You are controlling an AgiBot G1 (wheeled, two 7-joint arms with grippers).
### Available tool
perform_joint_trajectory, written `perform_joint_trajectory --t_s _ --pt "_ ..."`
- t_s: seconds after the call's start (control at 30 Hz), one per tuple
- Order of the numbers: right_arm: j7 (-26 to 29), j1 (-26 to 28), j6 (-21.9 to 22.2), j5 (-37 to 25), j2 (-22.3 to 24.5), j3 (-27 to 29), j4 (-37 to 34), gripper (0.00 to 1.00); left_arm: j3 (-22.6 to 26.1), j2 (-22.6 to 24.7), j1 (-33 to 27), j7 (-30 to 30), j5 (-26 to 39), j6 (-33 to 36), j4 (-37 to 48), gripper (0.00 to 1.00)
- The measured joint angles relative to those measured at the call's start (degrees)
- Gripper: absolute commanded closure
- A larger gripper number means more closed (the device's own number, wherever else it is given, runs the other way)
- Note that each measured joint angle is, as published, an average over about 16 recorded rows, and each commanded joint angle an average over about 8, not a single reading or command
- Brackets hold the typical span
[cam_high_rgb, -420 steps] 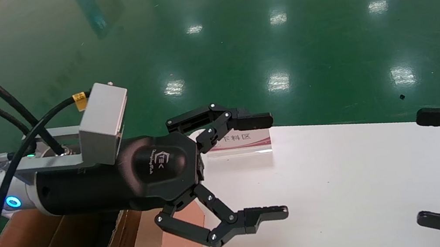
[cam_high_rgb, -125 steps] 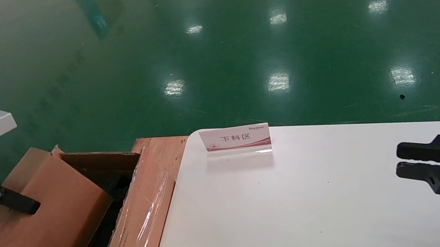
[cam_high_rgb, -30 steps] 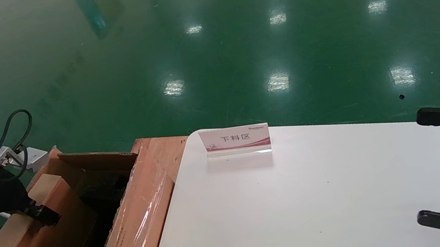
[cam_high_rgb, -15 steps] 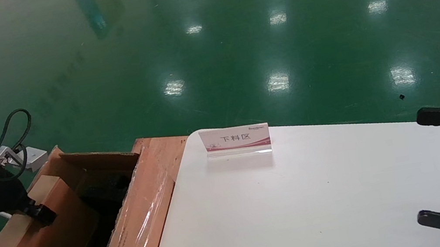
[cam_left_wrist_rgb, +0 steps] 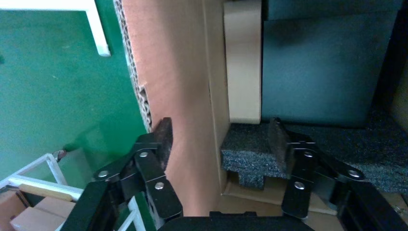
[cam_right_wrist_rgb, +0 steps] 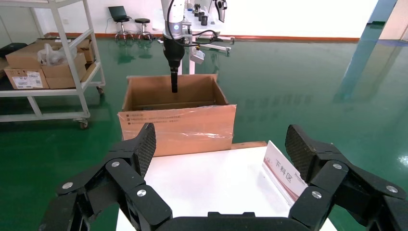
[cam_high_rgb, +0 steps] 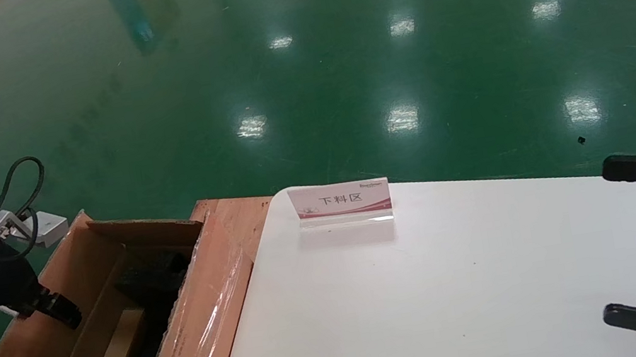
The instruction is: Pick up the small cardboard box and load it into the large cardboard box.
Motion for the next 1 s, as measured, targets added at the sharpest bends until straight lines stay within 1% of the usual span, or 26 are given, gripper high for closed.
perform_joint_trajectory --t_s 0.2,0.4,0.77,0.9,1.0 --pt "0.0 0.0 0.0 0.0 0.0 0.0 0.0 0.0 -0.5 0.3 -1.9 1.2 0.3 -0.6 -2.2 0.0" --pt "0.0 0.0 0.0 0.0 0.0 0.0 0.0 0.0 -2.2 -0.8 -6.1 4.1 0.0 -2.6 -7.9 0.0" --pt "0.0 0.0 0.0 0.0 0.0 0.0 0.0 0.0 -7.3 -6.9 -15.1 10.3 -2.8 -8.4 -24.1 0.0" --pt "0.0 0.0 0.0 0.0 0.0 0.0 -0.1 0.0 -9.1 -8.6 -16.2 11.6 -3.7 -9.7 -28.2 0.0" --pt "0.0 0.0 0.0 0.0 0.0 0.0 -0.1 0.0 -11.2 -9.2 -15.7 12.5 -4.3 -9.9 -30.1 0.0"
